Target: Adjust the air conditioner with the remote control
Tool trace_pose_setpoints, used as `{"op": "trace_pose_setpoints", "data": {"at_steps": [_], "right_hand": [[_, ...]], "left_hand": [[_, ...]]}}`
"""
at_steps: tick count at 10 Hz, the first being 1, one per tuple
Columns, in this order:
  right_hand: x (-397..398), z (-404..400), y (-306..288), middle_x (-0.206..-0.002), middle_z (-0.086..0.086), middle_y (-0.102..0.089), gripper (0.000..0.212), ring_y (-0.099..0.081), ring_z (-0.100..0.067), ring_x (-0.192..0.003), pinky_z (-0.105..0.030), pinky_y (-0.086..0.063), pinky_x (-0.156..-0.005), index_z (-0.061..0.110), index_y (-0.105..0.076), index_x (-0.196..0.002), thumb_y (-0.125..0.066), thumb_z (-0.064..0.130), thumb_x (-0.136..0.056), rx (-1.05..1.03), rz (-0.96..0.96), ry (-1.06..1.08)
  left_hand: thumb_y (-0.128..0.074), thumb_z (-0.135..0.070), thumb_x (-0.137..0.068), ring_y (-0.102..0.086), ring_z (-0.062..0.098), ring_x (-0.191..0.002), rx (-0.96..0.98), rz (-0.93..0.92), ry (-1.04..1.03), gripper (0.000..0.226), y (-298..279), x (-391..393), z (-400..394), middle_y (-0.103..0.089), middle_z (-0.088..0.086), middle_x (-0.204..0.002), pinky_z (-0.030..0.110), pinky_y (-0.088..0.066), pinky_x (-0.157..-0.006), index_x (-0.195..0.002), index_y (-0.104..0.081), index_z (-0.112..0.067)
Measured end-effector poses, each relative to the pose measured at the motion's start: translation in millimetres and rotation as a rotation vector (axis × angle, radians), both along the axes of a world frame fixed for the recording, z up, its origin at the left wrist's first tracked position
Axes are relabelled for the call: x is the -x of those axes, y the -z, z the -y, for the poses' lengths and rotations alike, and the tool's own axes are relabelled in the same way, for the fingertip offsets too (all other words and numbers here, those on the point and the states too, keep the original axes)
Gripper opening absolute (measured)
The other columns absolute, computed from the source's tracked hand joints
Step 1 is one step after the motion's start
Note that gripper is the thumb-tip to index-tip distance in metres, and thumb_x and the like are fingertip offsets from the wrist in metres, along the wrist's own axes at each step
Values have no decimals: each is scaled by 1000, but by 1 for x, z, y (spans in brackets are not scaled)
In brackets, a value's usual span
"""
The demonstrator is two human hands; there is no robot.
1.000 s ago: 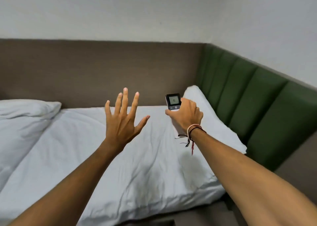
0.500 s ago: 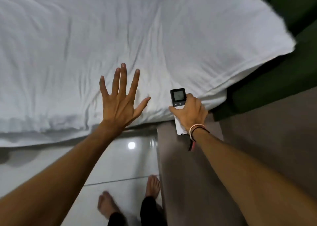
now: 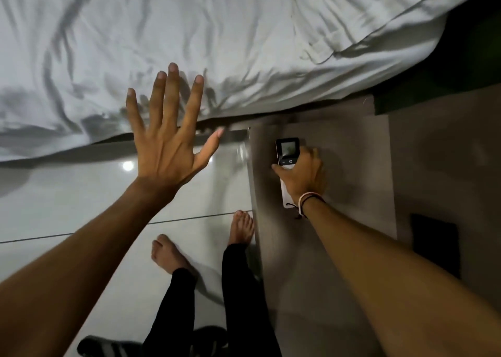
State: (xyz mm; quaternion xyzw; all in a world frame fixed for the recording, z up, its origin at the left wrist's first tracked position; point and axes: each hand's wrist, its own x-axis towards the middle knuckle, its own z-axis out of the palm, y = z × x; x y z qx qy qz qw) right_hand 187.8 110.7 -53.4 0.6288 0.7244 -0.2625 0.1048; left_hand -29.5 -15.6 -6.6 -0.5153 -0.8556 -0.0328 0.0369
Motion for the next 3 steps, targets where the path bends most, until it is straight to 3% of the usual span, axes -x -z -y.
{"op": "trace_pose_setpoints", "data": {"at_steps": [3], "right_hand": [[-11, 6, 24, -127, -14, -58, 70, -62, -33, -111, -39, -53, -81, 9, -59, -123, -73, 60, -77, -44, 30, -71]], "left_hand": [[-29, -63, -105, -21, 36, -158, 17, -10, 57, 73, 17, -10, 1, -22, 21, -170, 72, -21, -121, -165, -14, -24]]}}
